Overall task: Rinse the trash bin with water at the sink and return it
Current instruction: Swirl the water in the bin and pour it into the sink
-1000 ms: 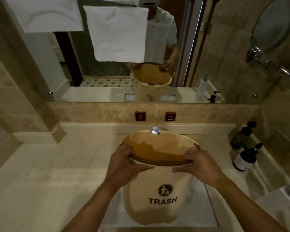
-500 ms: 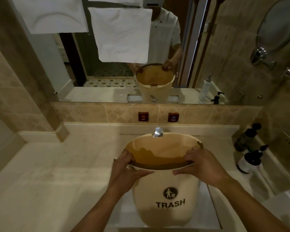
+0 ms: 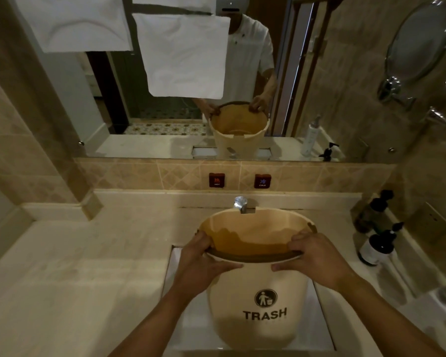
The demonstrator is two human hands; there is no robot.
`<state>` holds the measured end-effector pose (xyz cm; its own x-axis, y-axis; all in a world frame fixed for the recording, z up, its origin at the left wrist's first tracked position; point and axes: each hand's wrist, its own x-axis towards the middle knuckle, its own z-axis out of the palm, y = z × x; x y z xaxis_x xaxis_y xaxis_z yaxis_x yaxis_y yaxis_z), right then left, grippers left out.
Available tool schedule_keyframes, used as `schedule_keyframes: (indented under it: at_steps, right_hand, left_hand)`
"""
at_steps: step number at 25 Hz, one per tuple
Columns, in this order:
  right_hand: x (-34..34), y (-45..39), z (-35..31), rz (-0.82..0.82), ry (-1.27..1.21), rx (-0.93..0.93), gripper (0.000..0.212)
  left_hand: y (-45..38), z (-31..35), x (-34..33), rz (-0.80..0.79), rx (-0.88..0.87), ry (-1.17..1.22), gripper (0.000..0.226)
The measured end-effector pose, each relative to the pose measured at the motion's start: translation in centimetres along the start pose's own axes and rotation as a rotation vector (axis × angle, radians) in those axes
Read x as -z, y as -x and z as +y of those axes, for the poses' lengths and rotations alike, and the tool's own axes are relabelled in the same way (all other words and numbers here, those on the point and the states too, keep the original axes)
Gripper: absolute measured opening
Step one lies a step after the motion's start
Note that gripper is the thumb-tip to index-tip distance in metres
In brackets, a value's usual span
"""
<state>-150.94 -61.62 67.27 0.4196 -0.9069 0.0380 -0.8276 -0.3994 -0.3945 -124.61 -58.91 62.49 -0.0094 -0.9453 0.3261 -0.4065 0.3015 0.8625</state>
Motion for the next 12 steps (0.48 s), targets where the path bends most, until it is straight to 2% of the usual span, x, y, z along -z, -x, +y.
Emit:
schedule_keyframes:
  at_steps: [5,7,9,12]
  right_hand:
    - [-2.3,0.1,-0.9,-0.039,-0.025,0.007,0.054]
    - [-2.5,-0.7,-1.1,-0.009,-0.041,0.008,0.058]
    - [-1.5,-1.0,-0.7,0.031,-0.073,-0.016,0.054]
    - [-0.3,-0.4,-0.6,-0.005,0.015,0.018,0.049]
  left_hand:
    - [1.0,-1.2,1.8,-0.038,0.088,-0.028,0.054]
    - [0.3,-0.8,2.7,0.005,0.046,-0.044,0.05]
    - [-0.4,0.1,2.3,0.014,0.008,-0.052,0.056]
    - [0.4,0.3,0.8,0.006,-0.03,-0.03,0.056]
